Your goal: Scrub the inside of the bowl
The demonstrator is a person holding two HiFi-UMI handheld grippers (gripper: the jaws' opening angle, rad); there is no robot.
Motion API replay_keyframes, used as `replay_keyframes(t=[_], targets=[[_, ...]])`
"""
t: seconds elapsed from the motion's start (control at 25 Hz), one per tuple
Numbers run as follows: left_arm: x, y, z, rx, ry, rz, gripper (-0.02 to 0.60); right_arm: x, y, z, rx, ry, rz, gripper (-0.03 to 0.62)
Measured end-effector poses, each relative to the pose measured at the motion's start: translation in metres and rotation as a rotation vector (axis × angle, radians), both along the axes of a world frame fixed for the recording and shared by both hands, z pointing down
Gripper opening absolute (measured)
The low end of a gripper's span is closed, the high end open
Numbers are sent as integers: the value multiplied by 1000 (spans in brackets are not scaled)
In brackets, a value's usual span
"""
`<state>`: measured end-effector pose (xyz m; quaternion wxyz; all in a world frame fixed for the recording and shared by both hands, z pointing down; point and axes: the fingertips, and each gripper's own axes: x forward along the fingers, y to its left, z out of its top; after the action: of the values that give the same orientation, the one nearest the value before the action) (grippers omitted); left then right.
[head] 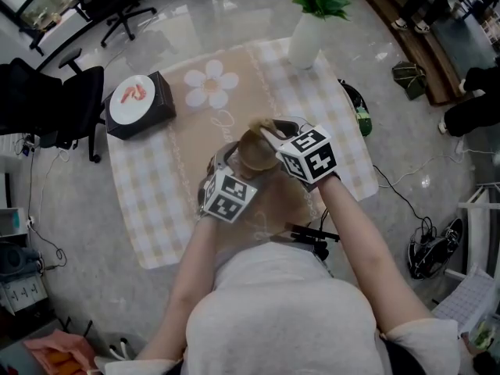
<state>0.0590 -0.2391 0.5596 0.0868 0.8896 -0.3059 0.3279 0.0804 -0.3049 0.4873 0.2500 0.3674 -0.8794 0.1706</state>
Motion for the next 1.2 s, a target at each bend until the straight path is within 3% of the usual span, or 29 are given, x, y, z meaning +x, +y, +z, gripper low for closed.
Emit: replay_keyframes(t=[0.36,0.76,1.2], targets=[[-1,0,1,1,-2,0,431,26,7,2,-30,11,28,85],[-2,0,1,-1,0,0,431,44,31,0,-82,17,-10,86],[-1,0,2,-3,0,0,431,40,67,-1,-145,96,-188,86]])
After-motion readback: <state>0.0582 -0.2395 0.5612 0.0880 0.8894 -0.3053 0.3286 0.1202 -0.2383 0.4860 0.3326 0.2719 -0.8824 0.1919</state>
